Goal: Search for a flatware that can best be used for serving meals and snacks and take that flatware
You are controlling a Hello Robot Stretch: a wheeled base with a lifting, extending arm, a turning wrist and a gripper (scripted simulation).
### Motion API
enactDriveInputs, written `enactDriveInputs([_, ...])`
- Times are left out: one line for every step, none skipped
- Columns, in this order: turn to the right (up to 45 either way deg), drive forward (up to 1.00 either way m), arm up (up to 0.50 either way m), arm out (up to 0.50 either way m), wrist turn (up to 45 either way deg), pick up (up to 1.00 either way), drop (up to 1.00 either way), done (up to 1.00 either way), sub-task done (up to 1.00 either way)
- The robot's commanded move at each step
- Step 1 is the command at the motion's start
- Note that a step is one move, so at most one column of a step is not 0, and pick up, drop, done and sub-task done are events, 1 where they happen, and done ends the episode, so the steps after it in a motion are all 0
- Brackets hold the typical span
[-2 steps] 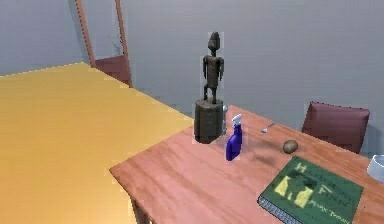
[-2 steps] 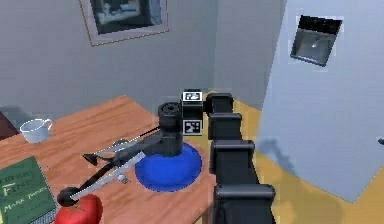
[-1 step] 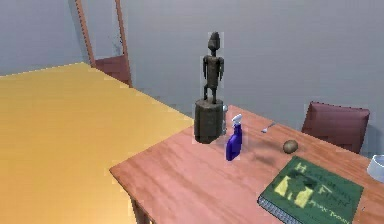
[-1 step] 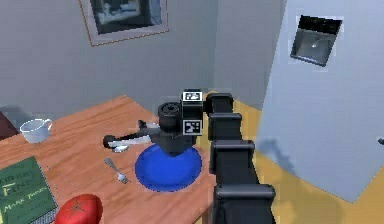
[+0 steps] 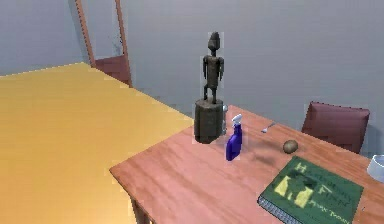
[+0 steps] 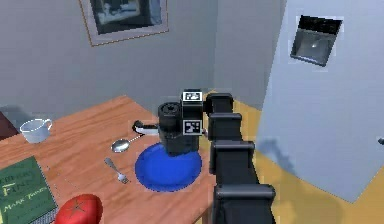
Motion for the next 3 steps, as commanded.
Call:
enactDriveInputs([0.0,0.0,-0.3,0.0,0.0,0.0,0.0,0.0,0.0])
enactDriveInputs([0.0,0.0,0.0,0.0,0.0,1.0,0.0,0.0,0.0])
enactDriveInputs([0.0,0.0,0.1,0.0,0.0,0.0,0.0,0.0,0.0])
